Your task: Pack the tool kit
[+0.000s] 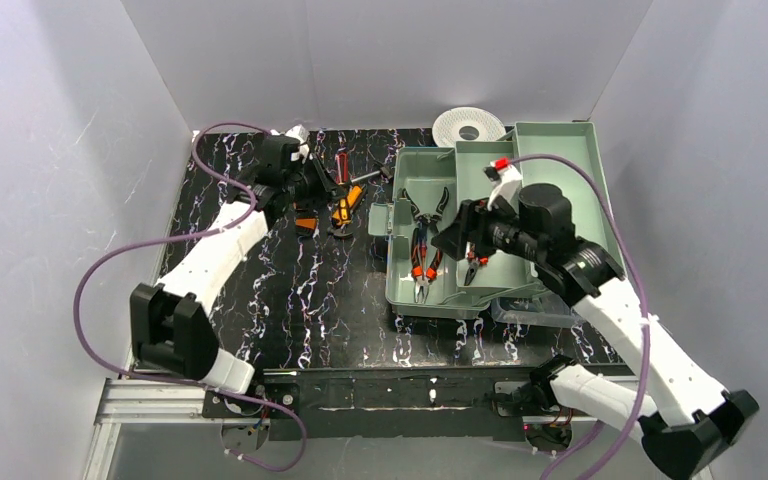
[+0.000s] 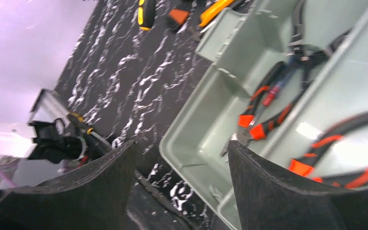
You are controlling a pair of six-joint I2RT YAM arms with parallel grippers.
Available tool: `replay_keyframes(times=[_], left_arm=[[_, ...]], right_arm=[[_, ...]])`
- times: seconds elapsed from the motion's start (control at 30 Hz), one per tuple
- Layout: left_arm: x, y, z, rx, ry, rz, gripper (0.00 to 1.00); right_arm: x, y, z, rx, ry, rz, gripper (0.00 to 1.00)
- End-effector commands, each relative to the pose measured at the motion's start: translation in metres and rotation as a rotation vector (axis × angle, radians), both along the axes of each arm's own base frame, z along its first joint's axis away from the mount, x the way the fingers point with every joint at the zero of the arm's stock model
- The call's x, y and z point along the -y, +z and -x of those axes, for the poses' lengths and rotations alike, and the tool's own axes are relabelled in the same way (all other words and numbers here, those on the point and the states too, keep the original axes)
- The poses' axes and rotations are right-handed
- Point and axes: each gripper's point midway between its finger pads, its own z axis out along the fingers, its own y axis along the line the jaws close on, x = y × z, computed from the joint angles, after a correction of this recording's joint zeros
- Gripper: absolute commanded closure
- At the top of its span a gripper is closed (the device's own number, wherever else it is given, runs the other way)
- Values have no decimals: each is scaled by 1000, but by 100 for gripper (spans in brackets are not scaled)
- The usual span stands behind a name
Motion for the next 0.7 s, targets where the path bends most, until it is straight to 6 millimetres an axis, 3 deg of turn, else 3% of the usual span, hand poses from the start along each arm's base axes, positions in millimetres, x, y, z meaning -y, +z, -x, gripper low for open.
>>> replay_keyframes(times=[0.0,0.17,0.4,0.5,0.67], left_arm=[[42,42,26,76,-95,239,100],[82,82,44,179,-186,419,100],[121,123,69,205,-344,636,100],[130,124,77,197,-388,663,100],[138,122,88,177,-437,720,100]], right_arm=[[-42,38,2,-5,171,-146,24],[-68,42,-10,-24,204,-187,24],[-86,43,-22,-9,204,-177,25],[-88,44,-26,-4,198,-174,26],[-89,42,-30,1,183,-171,37]])
